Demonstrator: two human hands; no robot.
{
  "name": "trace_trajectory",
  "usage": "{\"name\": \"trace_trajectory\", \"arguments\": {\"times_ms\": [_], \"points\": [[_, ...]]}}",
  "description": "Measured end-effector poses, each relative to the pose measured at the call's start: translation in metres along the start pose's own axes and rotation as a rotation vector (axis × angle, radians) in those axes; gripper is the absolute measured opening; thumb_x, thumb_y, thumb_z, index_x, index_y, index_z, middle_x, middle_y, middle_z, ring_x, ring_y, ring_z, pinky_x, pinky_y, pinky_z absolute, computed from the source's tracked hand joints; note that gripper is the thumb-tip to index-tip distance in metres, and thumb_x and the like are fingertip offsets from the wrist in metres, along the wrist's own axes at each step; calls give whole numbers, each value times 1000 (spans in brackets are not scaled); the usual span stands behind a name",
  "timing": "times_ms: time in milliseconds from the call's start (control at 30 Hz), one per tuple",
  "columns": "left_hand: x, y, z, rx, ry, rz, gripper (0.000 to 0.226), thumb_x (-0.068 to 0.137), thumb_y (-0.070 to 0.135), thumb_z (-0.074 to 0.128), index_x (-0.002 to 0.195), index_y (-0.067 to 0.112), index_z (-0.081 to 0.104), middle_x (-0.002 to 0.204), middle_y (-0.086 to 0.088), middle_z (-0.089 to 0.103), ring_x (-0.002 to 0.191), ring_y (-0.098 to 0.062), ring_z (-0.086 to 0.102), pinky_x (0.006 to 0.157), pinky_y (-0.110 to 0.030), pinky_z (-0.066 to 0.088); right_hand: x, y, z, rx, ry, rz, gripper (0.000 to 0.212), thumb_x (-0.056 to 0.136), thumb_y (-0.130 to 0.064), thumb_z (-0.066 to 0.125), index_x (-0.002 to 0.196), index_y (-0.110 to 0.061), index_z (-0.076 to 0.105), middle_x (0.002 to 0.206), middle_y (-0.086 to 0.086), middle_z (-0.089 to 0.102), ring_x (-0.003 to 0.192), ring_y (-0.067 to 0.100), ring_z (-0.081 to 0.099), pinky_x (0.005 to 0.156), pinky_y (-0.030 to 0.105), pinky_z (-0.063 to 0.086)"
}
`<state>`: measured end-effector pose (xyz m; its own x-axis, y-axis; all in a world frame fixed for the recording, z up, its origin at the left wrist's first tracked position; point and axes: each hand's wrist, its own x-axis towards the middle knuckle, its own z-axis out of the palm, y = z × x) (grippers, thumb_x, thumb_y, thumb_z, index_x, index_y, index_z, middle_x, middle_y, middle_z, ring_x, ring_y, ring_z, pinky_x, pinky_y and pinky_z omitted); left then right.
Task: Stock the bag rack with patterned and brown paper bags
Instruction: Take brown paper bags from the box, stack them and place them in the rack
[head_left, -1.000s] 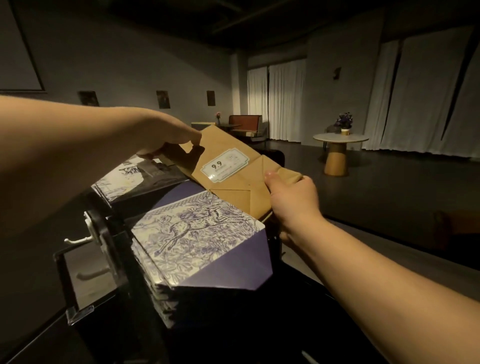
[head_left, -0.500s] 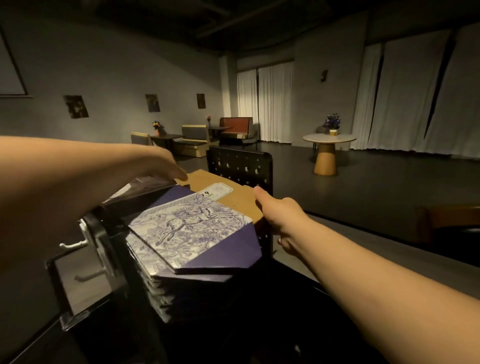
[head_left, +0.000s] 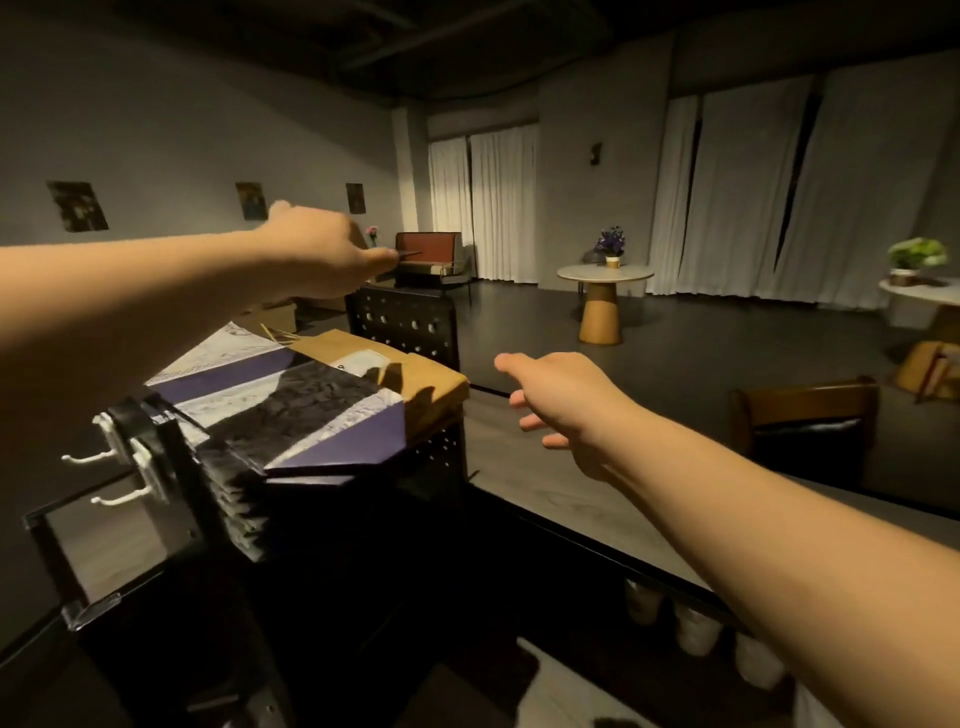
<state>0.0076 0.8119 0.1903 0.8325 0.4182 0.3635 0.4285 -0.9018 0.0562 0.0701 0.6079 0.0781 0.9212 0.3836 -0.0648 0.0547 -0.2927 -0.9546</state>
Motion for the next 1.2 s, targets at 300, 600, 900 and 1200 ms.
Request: {"name": "trace_trajectory", "arguments": {"times_ms": [300, 600, 900, 1200], "points": [[-81, 166, -31, -469, 11, 320, 51, 97, 66, 45, 92, 21, 68, 85, -2, 69, 75, -17, 64, 64, -29, 49, -81, 40, -143, -118, 21, -70, 28, 99, -44, 61, 106, -19, 72, 80, -4, 70, 73, 16, 64, 74, 35, 48], [-183, 351, 5, -938, -494, 541, 53, 100, 62, 46, 85, 19, 73, 69, -5, 69, 59, -18, 61, 60, -33, 42, -222, 96, -316, -348, 113, 44, 24, 100, -42, 63, 107, -21, 72, 91, 3, 75, 80, 20, 74, 76, 37, 57], [-289, 475, 57, -1008, -859, 710, 53, 102, 59, 42, 99, 16, 72, 74, -4, 68, 68, -20, 59, 65, -36, 41, -358, 153, -434, -338, 364, 252, 25, 102, -43, 60, 112, -23, 71, 101, 6, 73, 90, 24, 72, 80, 39, 58], [-360, 545, 112, -766, -957, 635, 34, 101, 51, 54, 110, 21, 67, 94, -7, 75, 82, -22, 74, 78, -36, 62, -441, 211, -504, -266, 573, 430, 24, 103, -35, 60, 119, -19, 67, 110, 11, 70, 97, 28, 69, 83, 38, 57]]}}
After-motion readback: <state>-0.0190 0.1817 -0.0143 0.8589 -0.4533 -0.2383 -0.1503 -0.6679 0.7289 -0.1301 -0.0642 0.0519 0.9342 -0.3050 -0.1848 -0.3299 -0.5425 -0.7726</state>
